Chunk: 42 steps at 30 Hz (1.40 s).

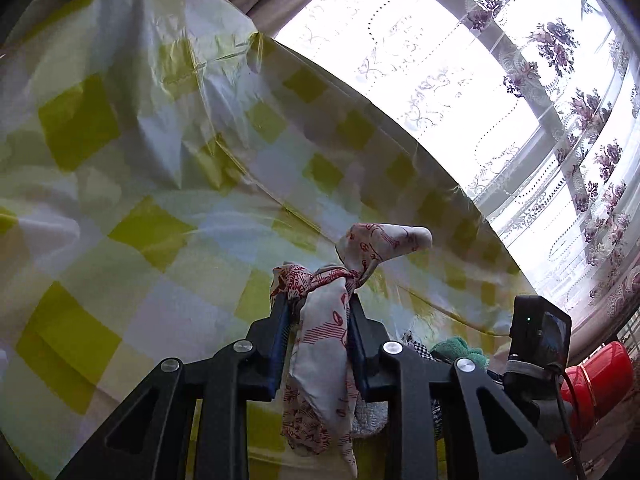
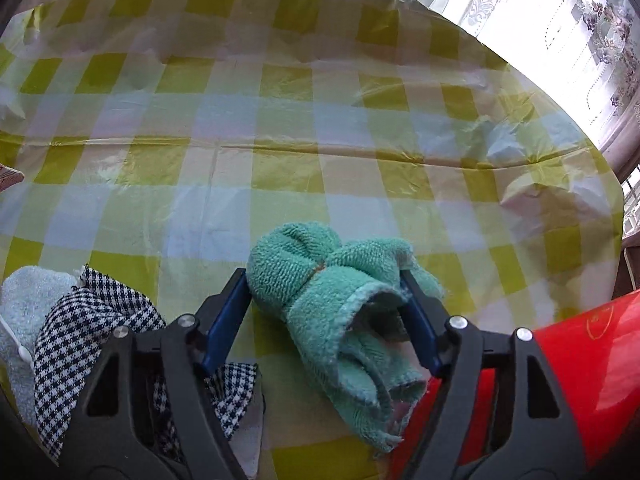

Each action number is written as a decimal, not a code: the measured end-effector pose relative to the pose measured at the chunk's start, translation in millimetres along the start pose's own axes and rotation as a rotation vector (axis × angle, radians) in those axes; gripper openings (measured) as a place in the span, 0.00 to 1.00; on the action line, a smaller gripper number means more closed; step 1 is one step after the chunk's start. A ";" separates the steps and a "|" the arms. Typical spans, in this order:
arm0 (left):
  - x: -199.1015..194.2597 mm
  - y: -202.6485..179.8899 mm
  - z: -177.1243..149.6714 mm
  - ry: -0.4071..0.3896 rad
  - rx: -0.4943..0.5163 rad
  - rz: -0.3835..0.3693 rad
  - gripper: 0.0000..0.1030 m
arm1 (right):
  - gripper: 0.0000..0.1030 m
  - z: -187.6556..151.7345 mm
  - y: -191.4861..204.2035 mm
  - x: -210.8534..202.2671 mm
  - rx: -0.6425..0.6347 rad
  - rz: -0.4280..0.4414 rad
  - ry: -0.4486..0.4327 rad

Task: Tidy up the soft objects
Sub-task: 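Grasp the pink-white floral cloth with the left tool while the right grasps the green towel, then carry the floral cloth and green towel into the white box and release both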

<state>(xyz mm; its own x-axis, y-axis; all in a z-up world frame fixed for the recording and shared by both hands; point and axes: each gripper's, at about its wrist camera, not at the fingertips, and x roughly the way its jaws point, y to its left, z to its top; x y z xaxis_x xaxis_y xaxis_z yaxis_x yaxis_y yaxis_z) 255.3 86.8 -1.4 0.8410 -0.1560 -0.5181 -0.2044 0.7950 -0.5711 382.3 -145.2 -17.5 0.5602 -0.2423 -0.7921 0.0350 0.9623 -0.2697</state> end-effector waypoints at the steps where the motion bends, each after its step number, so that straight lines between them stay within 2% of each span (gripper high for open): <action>1: 0.5 0.6 -0.2 0.001 -0.002 -0.001 0.28 | 0.72 -1.5 -0.6 1.1 0.001 0.008 0.000; 6: -0.9 1.7 -1.4 -0.006 -0.007 -0.003 0.28 | 0.63 -8.3 -3.1 -2.7 0.006 0.072 -0.002; 13: -0.5 5.4 -2.9 0.008 -0.029 -0.025 0.28 | 0.62 -25.8 3.6 -25.5 -0.030 0.234 -0.038; 17: 15.4 7.6 -6.7 0.092 -0.033 -0.025 0.27 | 0.62 -42.8 9.4 -38.3 -0.055 0.313 -0.029; 20: 30.6 10.0 -11.8 0.180 -0.024 0.008 0.27 | 0.62 -52.4 15.9 -45.0 -0.087 0.331 -0.039; 22: 34.0 13.4 -16.5 0.228 -0.043 -0.013 0.26 | 0.62 -57.7 19.5 -48.9 -0.106 0.333 -0.046; 28: 2.7 2.6 -36.4 0.274 0.018 -0.026 0.23 | 0.62 -83.0 19.2 -69.5 -0.110 0.391 -0.059; 32: -30.6 0.5 -56.9 0.244 0.053 0.005 0.22 | 0.62 -108.3 7.8 -84.7 -0.099 0.431 -0.068; 38: -86.9 7.8 -57.4 0.044 0.025 0.058 0.22 | 0.62 -143.5 -21.0 -113.4 -0.048 0.468 -0.132; 42: -104.9 9.0 -58.8 -0.010 0.022 0.075 0.22 | 0.62 -155.4 -45.7 -137.2 -0.004 0.471 -0.205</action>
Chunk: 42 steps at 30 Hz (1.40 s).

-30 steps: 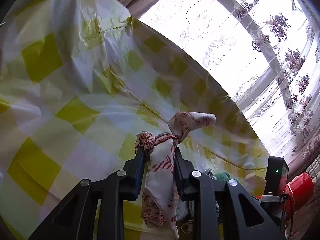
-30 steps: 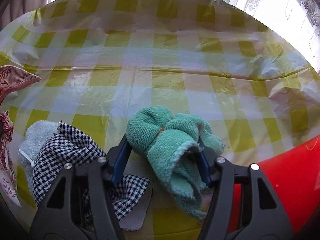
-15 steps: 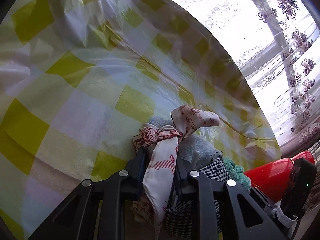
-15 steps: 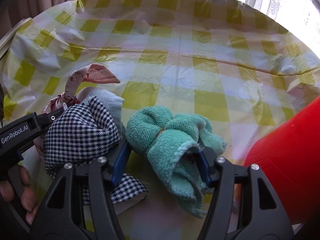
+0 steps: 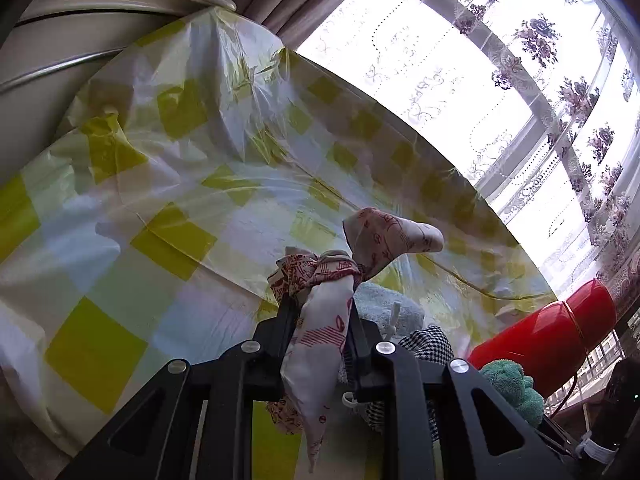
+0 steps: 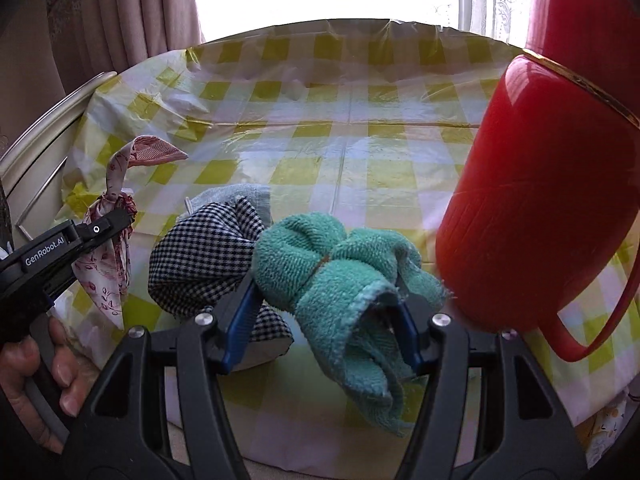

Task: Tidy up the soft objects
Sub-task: 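Carry the floral cloth and green towel into the white box and release both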

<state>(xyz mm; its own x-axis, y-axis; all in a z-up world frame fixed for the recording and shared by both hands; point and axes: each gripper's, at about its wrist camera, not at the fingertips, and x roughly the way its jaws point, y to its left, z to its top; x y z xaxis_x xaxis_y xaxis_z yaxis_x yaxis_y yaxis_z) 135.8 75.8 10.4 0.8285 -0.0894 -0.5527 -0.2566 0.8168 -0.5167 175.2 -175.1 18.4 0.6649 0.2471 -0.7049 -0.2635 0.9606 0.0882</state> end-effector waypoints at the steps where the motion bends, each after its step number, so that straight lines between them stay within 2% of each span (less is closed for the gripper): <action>1: -4.3 -0.8 -0.7 -0.010 0.005 0.004 0.22 | 0.62 -1.7 -1.7 -7.9 0.002 -0.003 -0.016; 5: -22.9 -7.8 -5.5 -0.042 0.037 0.008 0.22 | 0.62 -13.6 -10.9 -29.9 0.030 -0.001 -0.032; 14: -57.3 -37.7 -29.7 -0.053 0.132 0.004 0.22 | 0.62 -45.0 -36.1 -73.8 0.086 0.023 -0.047; 23: -74.0 -94.1 -64.6 -0.012 0.254 -0.072 0.22 | 0.62 -67.8 -73.5 -113.6 0.146 0.005 -0.069; 33: -69.5 -164.7 -113.0 0.087 0.385 -0.203 0.22 | 0.63 -101.8 -156.0 -149.1 0.281 -0.139 -0.066; 42: -64.7 -211.1 -148.8 0.161 0.477 -0.280 0.22 | 0.63 -142.5 -239.5 -189.9 0.418 -0.308 -0.032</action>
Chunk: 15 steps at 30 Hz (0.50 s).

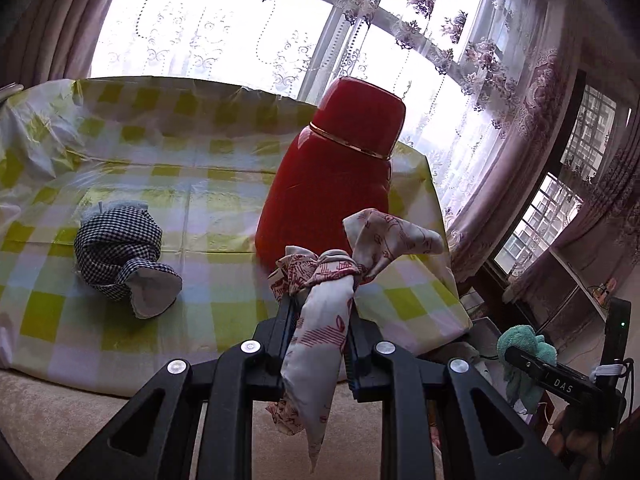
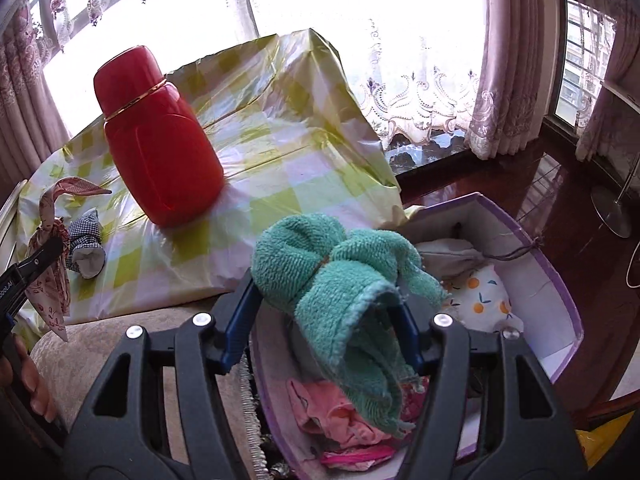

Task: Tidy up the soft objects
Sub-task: 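Carry the floral cloth and green towel into the white box and release both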

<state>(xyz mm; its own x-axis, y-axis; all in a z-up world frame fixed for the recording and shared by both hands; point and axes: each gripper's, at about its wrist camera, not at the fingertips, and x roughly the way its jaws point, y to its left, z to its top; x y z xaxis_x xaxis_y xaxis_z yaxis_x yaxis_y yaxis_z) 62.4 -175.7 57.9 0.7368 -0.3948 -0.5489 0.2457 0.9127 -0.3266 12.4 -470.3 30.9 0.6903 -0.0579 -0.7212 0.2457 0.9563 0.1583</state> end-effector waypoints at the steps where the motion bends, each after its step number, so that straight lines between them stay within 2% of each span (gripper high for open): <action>1: 2.6 -5.3 -0.7 0.007 0.008 -0.009 0.22 | 0.63 -1.2 -11.8 -1.7 0.018 -0.018 0.005; 7: 15.5 -40.2 -1.9 0.040 0.072 -0.068 0.22 | 0.64 -15.9 -71.1 -9.2 0.109 -0.102 0.055; 15: 33.6 -86.9 -8.9 0.094 0.148 -0.152 0.22 | 0.67 -39.3 -116.1 -1.4 0.182 -0.157 0.153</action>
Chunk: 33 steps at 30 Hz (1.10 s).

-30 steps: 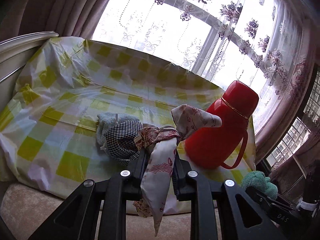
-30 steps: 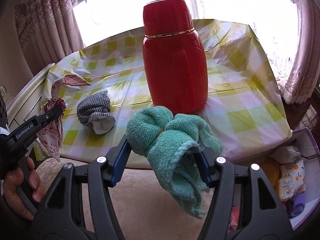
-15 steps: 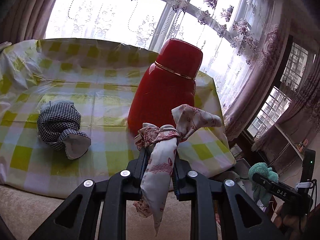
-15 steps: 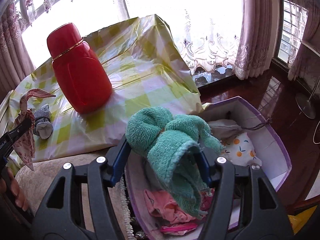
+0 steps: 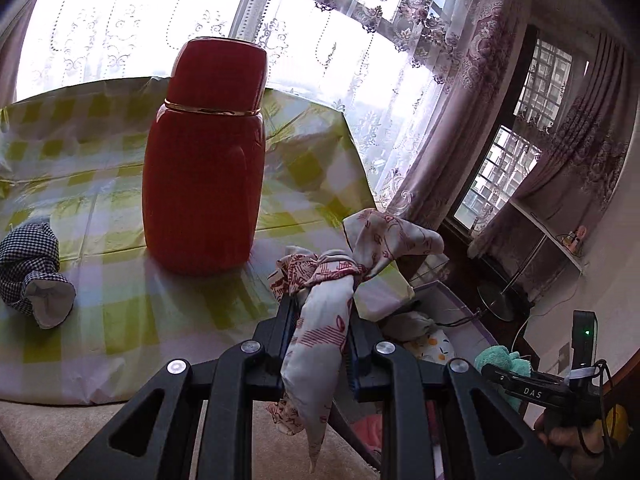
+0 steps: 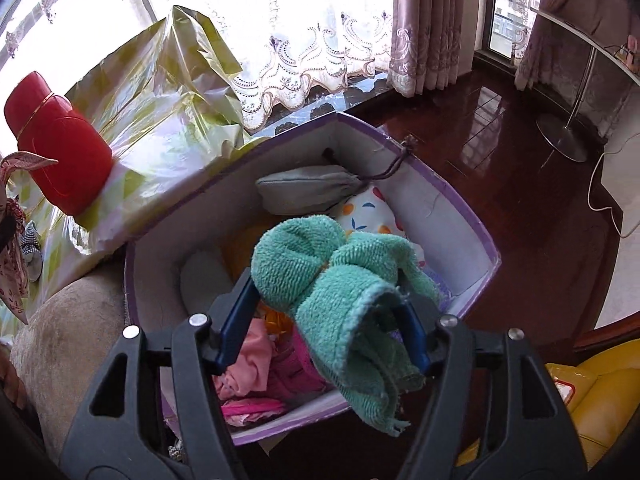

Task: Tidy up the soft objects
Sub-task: 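Carry the floral cloth and green towel into the white box and release both, then move both open tools back over the bed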

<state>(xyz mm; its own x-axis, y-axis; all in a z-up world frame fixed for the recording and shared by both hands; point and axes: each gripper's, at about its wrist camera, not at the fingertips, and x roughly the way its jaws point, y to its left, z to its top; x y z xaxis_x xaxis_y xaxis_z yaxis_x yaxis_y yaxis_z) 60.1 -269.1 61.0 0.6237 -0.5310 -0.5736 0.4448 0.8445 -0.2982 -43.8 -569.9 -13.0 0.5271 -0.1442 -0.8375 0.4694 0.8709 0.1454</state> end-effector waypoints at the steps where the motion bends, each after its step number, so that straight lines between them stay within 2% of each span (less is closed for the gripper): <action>1: 2.8 -5.2 0.6 0.006 0.010 -0.010 0.22 | 0.68 -0.9 -4.3 1.6 0.011 -0.006 0.007; 5: 14.0 -25.5 0.5 0.036 0.041 -0.053 0.22 | 0.69 -2.0 -15.0 5.1 0.046 -0.026 0.020; 8: 23.8 -42.0 -0.5 0.067 0.075 -0.095 0.25 | 0.76 1.4 -17.2 2.5 0.052 -0.031 0.001; 9: 29.1 -47.1 -2.0 0.091 0.088 -0.113 0.30 | 0.77 2.7 -17.2 1.3 0.050 -0.032 -0.006; 10: 35.1 -52.4 -4.1 0.121 0.100 -0.130 0.41 | 0.77 4.0 -17.1 0.9 0.049 -0.033 -0.010; 12: 43.7 -59.9 -11.3 0.163 0.122 -0.137 0.56 | 0.78 6.7 -16.6 2.7 0.053 -0.030 -0.010; 15: 43.7 -63.6 -13.9 0.166 0.136 -0.141 0.57 | 0.78 6.6 -15.3 4.9 0.056 -0.018 -0.005; 25: 40.1 -45.7 -11.1 0.146 0.059 -0.124 0.58 | 0.78 0.3 -1.7 9.3 0.033 0.015 0.019; 33: 24.4 -21.0 -8.1 0.101 0.009 -0.073 0.58 | 0.78 -2.7 42.7 7.6 -0.047 0.081 0.026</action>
<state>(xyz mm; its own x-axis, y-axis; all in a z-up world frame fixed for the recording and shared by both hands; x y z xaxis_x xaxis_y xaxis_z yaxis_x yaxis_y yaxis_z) 60.8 -299.3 47.2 0.5215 -0.5809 -0.6249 0.4929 0.8030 -0.3350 -21.6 -532.5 -14.6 0.5428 -0.0609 -0.8376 0.3920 0.9004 0.1886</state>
